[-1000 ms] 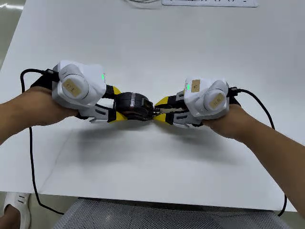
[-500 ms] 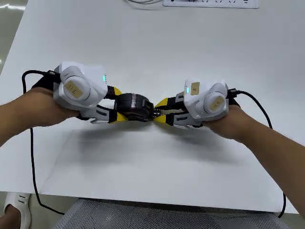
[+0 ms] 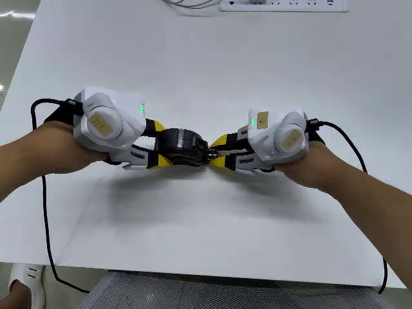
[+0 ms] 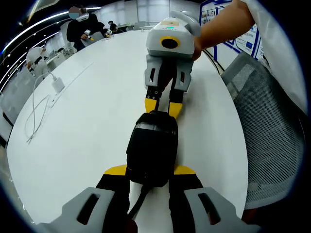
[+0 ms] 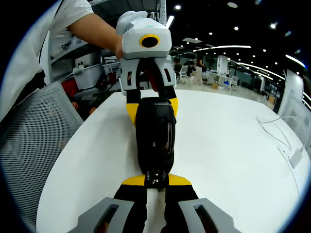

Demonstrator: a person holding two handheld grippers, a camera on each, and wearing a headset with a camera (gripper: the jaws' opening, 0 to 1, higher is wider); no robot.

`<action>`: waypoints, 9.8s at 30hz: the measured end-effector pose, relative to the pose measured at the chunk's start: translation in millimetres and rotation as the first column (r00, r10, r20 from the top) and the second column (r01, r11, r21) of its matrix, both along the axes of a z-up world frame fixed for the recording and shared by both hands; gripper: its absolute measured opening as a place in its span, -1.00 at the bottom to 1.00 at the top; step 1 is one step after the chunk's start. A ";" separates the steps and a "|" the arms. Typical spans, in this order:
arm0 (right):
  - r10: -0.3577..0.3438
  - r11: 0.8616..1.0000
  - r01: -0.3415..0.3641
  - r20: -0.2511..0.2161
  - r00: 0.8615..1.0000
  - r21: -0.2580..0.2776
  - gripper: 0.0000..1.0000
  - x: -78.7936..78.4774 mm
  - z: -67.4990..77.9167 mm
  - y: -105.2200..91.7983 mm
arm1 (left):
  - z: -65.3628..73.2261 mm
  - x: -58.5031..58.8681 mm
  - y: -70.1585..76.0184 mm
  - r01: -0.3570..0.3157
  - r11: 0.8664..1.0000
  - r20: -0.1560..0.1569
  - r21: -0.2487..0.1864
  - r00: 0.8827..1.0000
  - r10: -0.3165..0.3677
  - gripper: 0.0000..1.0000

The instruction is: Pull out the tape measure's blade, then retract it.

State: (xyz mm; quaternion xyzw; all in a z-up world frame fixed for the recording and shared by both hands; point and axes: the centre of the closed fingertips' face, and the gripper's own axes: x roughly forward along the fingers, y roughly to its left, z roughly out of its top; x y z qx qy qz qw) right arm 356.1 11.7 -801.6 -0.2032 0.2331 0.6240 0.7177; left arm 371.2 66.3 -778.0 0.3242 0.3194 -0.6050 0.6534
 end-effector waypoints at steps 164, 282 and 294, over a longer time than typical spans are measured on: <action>-0.140 0.966 0.134 -0.011 0.990 -0.220 -0.82 -23.1 3.3 -175.0 | -0.3 -1.9 -7.9 -0.011 1.000 -0.005 -0.001 1.000 0.011 -0.49; -0.280 0.918 0.253 -0.048 0.959 -0.305 -0.31 -32.0 20.8 -224.5 | 17.2 0.0 -12.9 -0.108 0.990 0.013 -0.088 0.994 0.110 -0.03; -0.342 0.903 0.320 -0.031 0.939 -0.286 0.04 -38.7 27.4 -220.3 | 30.0 -5.1 -6.2 -0.202 0.968 0.018 -0.147 0.978 0.207 0.13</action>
